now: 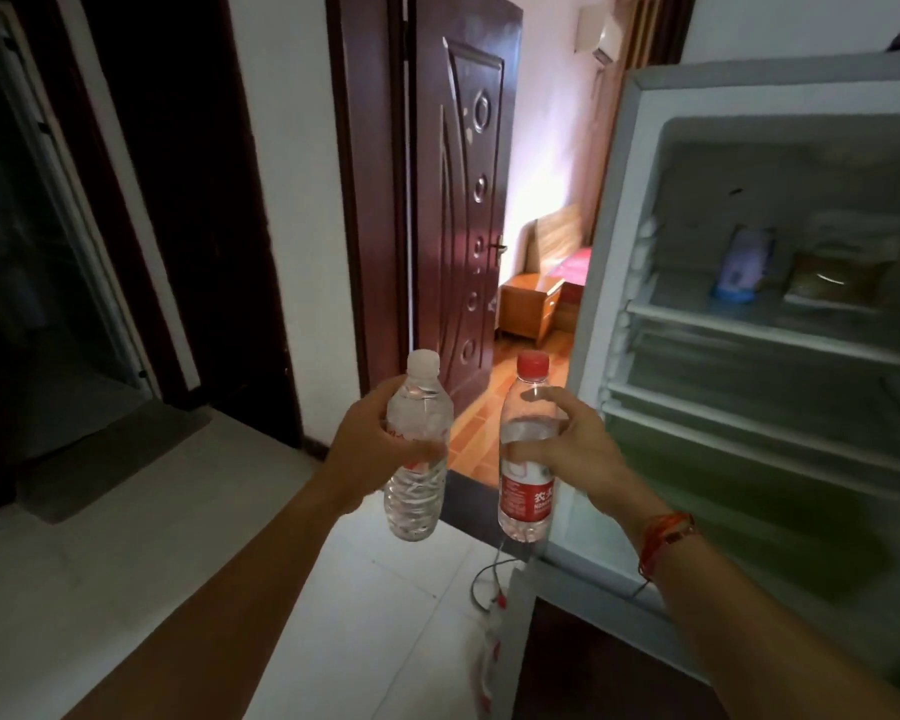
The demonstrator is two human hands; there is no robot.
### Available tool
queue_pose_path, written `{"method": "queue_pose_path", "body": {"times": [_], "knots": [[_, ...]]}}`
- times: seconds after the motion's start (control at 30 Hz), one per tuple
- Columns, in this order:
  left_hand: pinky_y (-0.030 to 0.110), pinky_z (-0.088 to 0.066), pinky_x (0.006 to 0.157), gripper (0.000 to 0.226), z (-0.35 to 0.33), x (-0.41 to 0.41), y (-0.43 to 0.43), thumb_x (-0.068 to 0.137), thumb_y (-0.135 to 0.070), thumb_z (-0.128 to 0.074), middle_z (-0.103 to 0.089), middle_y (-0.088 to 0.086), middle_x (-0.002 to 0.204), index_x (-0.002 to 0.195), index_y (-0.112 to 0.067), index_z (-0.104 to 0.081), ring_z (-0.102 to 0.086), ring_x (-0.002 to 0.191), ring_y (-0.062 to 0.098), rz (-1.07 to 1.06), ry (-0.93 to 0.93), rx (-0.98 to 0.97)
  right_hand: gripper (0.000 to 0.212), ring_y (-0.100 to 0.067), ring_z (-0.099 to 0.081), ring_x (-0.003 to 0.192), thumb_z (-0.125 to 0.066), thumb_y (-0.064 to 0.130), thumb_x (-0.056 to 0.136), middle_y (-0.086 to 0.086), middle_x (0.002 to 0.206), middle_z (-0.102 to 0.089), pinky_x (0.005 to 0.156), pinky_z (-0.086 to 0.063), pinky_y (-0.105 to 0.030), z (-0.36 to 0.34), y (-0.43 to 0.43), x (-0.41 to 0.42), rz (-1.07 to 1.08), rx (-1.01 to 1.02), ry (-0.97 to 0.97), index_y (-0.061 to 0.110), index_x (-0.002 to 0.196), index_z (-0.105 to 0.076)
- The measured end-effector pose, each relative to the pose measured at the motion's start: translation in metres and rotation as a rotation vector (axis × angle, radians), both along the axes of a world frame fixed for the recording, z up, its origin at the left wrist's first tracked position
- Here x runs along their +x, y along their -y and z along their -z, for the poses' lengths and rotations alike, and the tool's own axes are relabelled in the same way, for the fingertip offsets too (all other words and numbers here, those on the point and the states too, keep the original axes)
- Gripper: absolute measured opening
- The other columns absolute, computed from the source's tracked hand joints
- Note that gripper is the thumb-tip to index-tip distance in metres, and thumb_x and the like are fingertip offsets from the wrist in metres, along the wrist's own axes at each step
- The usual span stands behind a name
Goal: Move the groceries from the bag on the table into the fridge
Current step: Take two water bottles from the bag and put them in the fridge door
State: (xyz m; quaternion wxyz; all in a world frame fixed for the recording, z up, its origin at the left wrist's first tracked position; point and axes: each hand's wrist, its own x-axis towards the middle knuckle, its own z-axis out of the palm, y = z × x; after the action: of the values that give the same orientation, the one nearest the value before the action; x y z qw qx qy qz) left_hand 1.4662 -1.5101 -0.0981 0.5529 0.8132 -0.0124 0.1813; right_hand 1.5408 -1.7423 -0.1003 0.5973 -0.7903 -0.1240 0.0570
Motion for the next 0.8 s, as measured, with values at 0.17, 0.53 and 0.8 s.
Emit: {"method": "queue_pose_path", "body": {"times": [0.17, 0.53, 0.8], "knots": [[0.022, -0.055, 0.077, 0.064, 0.003, 0.074, 0.034, 0.063, -0.002, -0.088, -0.074, -0.007, 0.101, 0.115, -0.029, -0.064, -0.071, 0.094, 0.010, 0.214, -0.010, -0.006, 0.067, -0.026, -0.075, 0.090, -0.091, 0.002, 0.061, -0.007, 0.106, -0.074, 0.083, -0.062, -0.047, 0.000, 0.044, 0.023, 0.175, -0.006, -0.015, 0.029, 0.116, -0.063], [0.033, -0.055, 0.085, 0.079, 0.010, 0.187, 0.137, 0.058, -0.013, -0.092, -0.072, -0.011, 0.108, 0.126, -0.036, -0.058, -0.068, 0.100, 0.008, 0.827, -0.118, -0.032, 0.077, -0.019, -0.074, 0.096, -0.094, 0.025, 0.051, 0.002, 0.109, -0.074, 0.087, -0.061, -0.047, -0.004, 0.113, 0.010, 0.737, -0.103, 0.009, 0.030, 0.121, -0.063], [0.039, -0.057, 0.087, 0.070, 0.017, 0.164, 0.223, 0.059, -0.008, -0.092, -0.072, -0.005, 0.106, 0.118, -0.026, -0.061, -0.068, 0.098, 0.013, 1.146, -0.178, -0.055, 0.060, -0.016, -0.073, 0.090, -0.092, 0.012, 0.065, 0.003, 0.103, -0.073, 0.082, -0.060, -0.038, -0.002, 0.143, -0.089, 1.140, -0.169, -0.009, 0.030, 0.114, -0.061]]}}
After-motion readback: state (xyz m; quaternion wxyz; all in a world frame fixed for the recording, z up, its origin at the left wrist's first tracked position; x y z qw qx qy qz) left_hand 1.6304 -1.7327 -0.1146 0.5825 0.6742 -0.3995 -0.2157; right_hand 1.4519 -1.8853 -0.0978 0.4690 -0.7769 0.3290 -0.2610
